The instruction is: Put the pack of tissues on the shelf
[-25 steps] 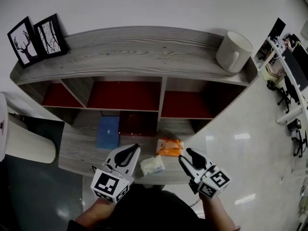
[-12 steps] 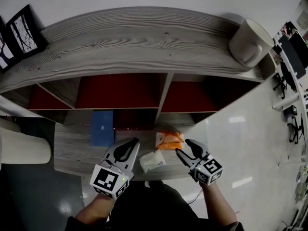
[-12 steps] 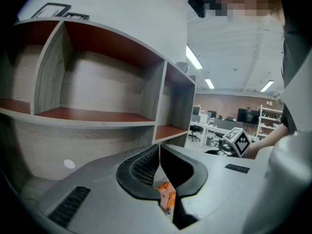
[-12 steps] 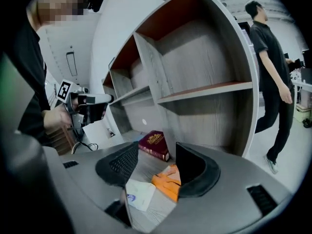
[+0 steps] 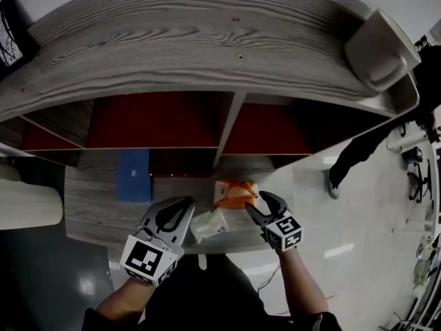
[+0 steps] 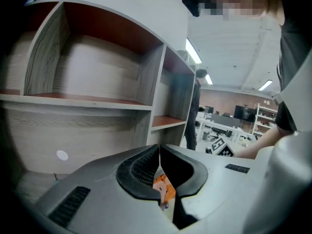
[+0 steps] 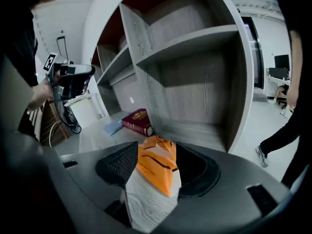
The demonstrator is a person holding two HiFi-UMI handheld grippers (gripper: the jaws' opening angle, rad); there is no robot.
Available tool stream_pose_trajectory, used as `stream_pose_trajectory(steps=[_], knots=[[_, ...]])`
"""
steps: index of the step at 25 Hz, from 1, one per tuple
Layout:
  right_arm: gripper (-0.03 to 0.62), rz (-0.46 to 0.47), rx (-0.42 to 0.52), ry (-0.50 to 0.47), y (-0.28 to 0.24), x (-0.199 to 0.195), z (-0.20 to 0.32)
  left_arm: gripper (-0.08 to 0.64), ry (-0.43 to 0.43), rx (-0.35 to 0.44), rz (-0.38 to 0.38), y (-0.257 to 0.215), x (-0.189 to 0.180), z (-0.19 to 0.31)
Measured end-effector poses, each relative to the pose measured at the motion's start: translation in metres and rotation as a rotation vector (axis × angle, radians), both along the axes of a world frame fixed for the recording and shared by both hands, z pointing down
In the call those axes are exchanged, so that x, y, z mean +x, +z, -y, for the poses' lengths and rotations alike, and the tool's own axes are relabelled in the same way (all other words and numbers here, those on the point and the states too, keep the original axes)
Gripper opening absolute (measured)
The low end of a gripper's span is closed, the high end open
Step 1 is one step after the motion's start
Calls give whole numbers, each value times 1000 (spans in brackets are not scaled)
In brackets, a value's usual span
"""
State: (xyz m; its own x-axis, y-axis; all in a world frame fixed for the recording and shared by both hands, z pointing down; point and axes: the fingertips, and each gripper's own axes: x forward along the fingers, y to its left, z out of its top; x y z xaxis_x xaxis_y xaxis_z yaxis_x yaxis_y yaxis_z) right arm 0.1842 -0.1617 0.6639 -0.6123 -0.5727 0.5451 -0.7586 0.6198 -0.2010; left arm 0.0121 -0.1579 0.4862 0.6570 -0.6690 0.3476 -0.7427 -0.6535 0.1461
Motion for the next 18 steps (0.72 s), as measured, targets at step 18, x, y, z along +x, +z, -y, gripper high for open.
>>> stream_pose_trajectory(steps=[18], knots=[[93,-127,-92,3,65,16,1,21,-23,14,37,-20,-2,-7]])
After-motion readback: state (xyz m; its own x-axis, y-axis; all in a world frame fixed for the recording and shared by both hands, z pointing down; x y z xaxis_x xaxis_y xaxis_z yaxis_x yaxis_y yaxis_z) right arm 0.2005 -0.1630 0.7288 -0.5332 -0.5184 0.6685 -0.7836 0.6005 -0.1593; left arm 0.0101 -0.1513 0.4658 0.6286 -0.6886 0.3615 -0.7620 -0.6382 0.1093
